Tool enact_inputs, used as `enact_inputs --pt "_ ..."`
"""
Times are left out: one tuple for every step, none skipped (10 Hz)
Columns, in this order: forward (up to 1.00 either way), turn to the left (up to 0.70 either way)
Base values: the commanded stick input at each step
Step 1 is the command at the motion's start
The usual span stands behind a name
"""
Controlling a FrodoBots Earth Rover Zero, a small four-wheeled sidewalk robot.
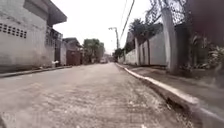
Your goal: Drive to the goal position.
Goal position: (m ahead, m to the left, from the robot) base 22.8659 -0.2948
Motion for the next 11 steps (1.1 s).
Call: enact_inputs --pt "1.00 0.00" --pt "1.00 0.00" --pt "1.00 0.00" --pt "1.00 0.00" --pt "1.00 0.00" --pt "1.00 0.00" --pt "1.00 -0.02" --pt "1.00 -0.04" --pt "1.00 -0.36" --pt "1.00 -0.34" --pt "1.00 -0.15"
